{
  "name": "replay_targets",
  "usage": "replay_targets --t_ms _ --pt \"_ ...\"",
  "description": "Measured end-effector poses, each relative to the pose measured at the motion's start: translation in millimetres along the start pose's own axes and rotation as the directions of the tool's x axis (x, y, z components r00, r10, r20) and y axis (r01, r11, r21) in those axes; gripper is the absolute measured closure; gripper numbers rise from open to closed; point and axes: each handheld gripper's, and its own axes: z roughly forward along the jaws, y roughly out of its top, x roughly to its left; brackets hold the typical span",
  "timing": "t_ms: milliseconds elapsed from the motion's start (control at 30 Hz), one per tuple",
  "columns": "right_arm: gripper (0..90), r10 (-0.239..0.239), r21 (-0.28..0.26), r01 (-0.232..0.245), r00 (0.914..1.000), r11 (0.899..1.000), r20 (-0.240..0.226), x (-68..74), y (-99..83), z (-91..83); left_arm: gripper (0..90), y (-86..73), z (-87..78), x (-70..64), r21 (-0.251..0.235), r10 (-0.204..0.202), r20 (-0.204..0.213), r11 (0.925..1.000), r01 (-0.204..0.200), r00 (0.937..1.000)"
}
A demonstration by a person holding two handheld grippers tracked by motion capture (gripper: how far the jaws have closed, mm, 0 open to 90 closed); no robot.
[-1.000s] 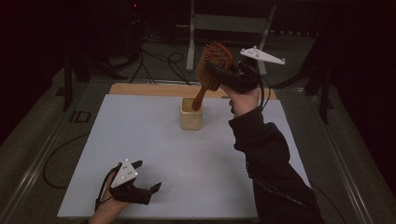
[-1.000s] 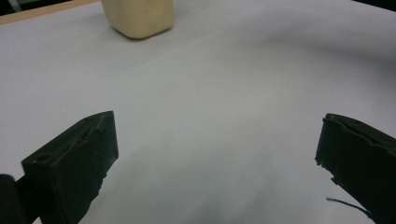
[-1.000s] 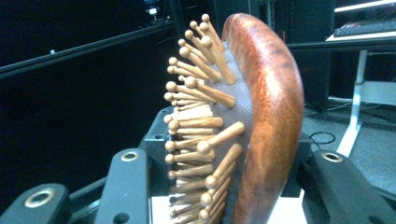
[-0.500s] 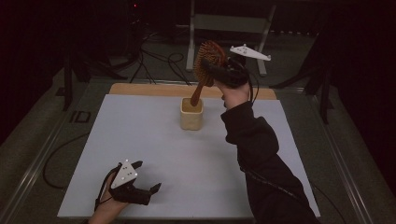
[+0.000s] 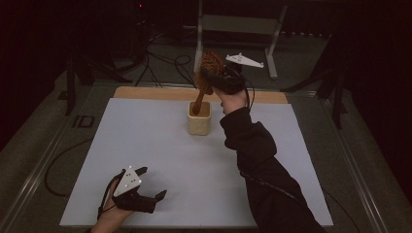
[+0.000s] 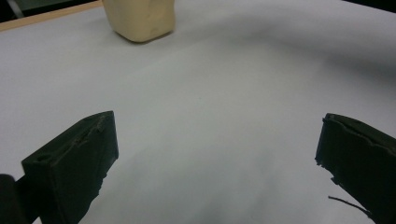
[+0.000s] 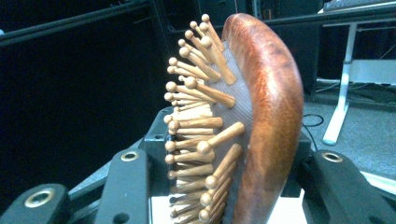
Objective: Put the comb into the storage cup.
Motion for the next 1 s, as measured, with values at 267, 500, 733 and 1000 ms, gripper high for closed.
replay_targets --t_ms 267,500,733,1000 --pt "52.0 -0.002 0.039 0.002 1.0 0.999 0.008 -0.6 -16.6 16.5 0.0 -0.1 -0.6 -0.5 0.001 0.007 0.001 1.0 -0.007 1.0" --pt "52.0 0.01 0.072 -0.012 0.9998 0.997 0.019 -2.5 -31.2 25.3 0.0 -0.5 0.0 -0.7 0.004 0.008 0.003 1.0 -0.008 1.0" --pt "51.9 0.018 0.104 -0.02 0.9997 0.994 0.018 -3.2 -46.5 32.1 0.0 -1.1 1.0 -1.3 0.005 0.01 0.005 0.9999 -0.01 0.9999" --pt "51.9 0.044 0.122 -0.046 0.9988 0.991 0.022 -8.5 -60.1 35.3 0.0 -1.3 0.8 -0.6 0.005 0.008 0.005 1.0 -0.008 1.0"
